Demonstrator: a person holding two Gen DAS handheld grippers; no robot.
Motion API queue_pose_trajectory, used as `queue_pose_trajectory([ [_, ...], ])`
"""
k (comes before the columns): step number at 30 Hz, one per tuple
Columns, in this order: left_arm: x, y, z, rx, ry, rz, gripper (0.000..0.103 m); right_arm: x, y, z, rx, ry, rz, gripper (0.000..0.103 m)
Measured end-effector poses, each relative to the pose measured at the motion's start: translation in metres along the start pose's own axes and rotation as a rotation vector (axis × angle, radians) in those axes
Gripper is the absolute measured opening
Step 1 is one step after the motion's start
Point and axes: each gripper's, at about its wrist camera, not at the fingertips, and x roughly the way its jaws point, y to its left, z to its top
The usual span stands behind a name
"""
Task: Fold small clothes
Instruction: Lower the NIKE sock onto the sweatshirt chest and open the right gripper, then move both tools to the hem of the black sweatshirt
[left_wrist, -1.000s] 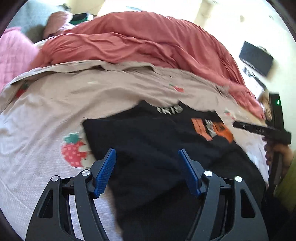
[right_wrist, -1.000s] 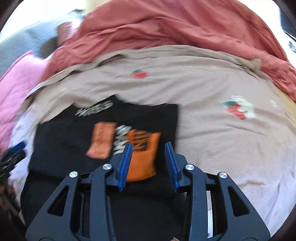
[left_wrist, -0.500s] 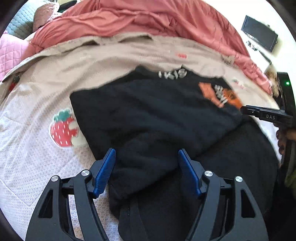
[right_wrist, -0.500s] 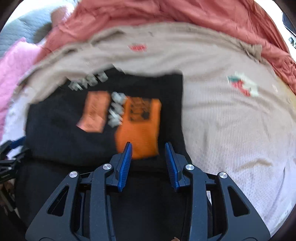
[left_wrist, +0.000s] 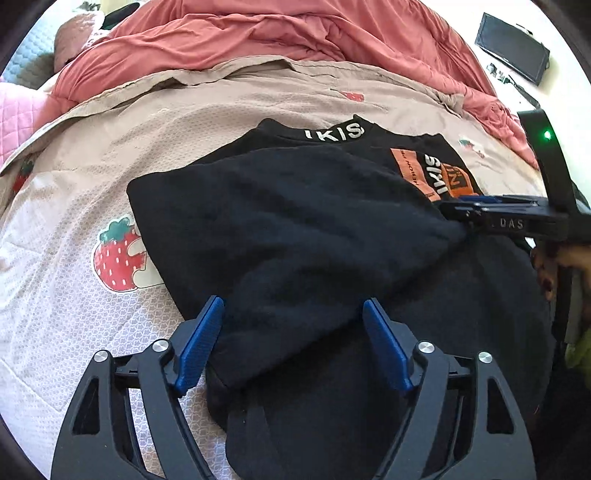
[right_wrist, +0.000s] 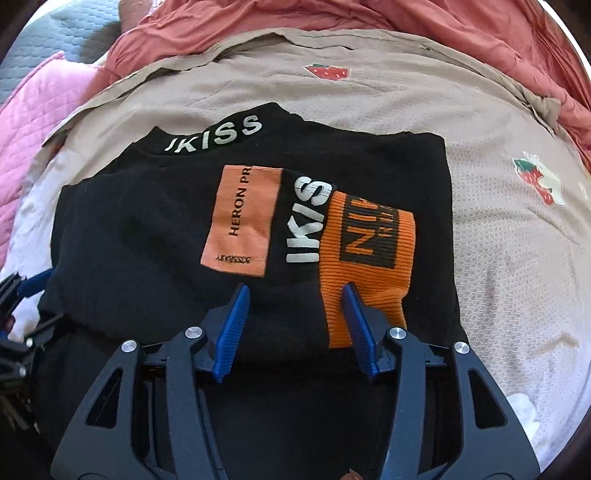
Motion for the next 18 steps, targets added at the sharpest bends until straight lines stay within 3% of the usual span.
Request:
queue_pose_trajectory([
  [3,-0.004,0.002,0.002,-0.004,-0.012,-0.001,0.077,-0.007,0.001,0.002,-0.003,-0.003,0.011,0.047],
  [8,-0.019,0.008,0.007,-0.038,-0.053,-0.018,0.077,-0.028,-0.006,-0.004,-0.001,-0.054,0.055,0.06],
  [10,-0.023,0.009,0.009,-0.051,-0.063,-0.022,0.086,-0.036,-0.011,-0.006,-0.016,-0.062,0.051,0.065],
  [15,-0.038,0.006,0.011,-0.047,-0.094,-0.012,0.091,-0.057,-0.027,-0.012,-0.002,-0.106,0.043,0.079],
  [18,-0.048,0.001,0.009,-0.021,-0.125,0.013,0.095,-0.065,-0.036,-0.013,0.007,-0.124,0.044,0.081],
])
